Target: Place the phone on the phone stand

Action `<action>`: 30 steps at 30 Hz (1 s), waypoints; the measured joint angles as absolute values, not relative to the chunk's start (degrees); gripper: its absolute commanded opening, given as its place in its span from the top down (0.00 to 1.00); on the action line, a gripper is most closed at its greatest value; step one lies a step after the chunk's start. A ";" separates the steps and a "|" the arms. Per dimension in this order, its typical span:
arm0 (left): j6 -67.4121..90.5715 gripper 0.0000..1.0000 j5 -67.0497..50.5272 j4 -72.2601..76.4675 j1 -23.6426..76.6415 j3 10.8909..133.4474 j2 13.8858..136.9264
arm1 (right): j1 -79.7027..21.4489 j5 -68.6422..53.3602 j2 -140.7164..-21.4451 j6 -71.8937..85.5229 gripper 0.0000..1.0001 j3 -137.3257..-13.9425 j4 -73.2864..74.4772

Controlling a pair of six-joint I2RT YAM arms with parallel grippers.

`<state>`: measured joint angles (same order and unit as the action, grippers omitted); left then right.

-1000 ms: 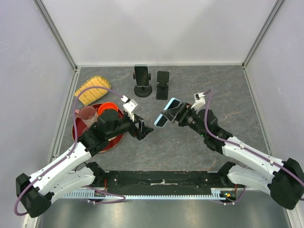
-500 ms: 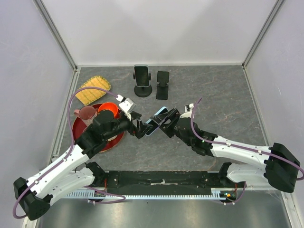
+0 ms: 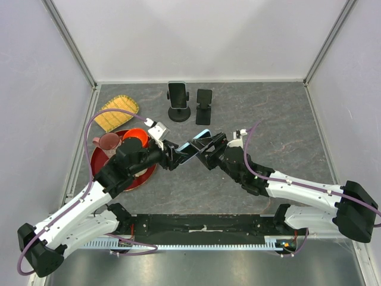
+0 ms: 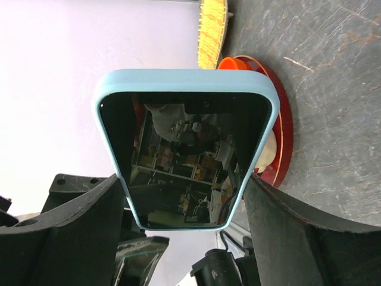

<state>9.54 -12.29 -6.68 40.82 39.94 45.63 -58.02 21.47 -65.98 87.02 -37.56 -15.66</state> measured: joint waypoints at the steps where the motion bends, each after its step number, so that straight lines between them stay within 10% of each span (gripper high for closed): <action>1: 9.54 0.37 -12.32 -6.68 40.62 39.94 45.65 | -58.22 21.47 -65.98 87.22 1.00 -37.63 -15.86; 8: 9.56 0.54 -12.58 -6.07 39.62 39.94 45.78 | -59.66 21.02 -66.06 88.27 1.00 -38.85 -16.40; 12: 9.65 0.98 -13.74 -5.65 39.51 39.94 45.87 | -60.27 21.12 -66.48 88.33 0.96 -39.40 -16.88; 18: 8.86 0.98 -15.11 -5.93 39.35 39.90 45.36 | -59.96 20.56 -67.07 86.72 0.04 -39.70 -17.37; 30: 9.21 0.98 -24.16 -5.61 38.79 38.06 39.79 | -40.45 -15.29 -55.66 34.30 0.02 -47.11 3.14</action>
